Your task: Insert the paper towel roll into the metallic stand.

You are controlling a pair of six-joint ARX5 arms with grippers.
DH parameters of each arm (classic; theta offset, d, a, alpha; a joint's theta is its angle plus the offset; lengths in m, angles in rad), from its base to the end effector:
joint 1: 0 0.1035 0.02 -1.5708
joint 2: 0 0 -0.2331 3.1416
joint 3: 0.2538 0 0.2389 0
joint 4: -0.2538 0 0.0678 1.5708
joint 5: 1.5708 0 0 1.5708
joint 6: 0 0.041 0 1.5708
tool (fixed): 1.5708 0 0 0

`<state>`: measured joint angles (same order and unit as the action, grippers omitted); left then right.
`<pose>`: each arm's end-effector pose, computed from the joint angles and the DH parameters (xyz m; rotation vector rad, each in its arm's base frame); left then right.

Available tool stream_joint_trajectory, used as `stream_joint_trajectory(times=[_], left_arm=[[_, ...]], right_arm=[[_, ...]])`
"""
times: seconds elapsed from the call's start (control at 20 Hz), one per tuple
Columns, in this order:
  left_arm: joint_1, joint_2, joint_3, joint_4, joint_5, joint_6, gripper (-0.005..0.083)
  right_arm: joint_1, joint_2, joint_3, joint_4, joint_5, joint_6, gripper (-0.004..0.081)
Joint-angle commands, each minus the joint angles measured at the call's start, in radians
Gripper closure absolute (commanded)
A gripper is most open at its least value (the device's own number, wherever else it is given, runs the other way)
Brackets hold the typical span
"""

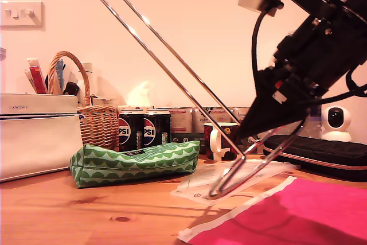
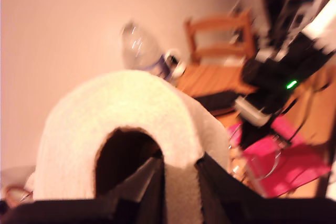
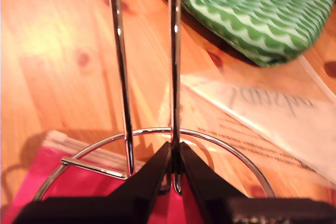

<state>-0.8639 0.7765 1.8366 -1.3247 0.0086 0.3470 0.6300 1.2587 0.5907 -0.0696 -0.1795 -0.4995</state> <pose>0.0123 -0.0150 0.4695 0.4362 0.0959 -0.9044 0.1954 0.1515 0.1565 -0.6194 0.5335 0.9459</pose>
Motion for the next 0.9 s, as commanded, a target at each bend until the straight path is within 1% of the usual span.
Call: stream_joint_trajectory(times=[0.0,0.25,0.45,0.55,0.7,0.75,0.85], left_arm=[[-0.039,0.001,0.006,0.022,-0.024,-0.020,0.0795],[-0.194,0.000,0.006,0.024,-0.132,-0.083,0.0795],[-0.333,-0.024,0.006,0.024,-0.270,-0.140,0.0795],[-0.421,-0.054,0.006,0.023,-0.369,-0.159,0.0795],[-0.581,-0.092,0.006,-0.016,-0.603,-0.230,0.0795],[-0.639,-0.097,0.006,-0.024,-0.663,-0.246,0.0795],[-0.753,-0.100,0.009,-0.025,-0.752,-0.248,0.0795]], right_arm=[[0.005,-0.021,0.013,0.018,-0.019,-0.001,0.0781],[0.011,-0.076,0.013,-0.013,-0.048,0.000,0.0781],[0.032,-0.154,0.013,-0.072,-0.046,-0.002,0.0781],[0.038,-0.181,0.013,-0.094,-0.045,-0.002,0.0781],[0.040,-0.196,0.013,-0.105,-0.045,-0.002,0.0781],[0.046,-0.196,0.013,-0.106,-0.045,-0.002,0.0781],[0.060,-0.197,0.013,-0.116,-0.034,-0.001,0.0781]])
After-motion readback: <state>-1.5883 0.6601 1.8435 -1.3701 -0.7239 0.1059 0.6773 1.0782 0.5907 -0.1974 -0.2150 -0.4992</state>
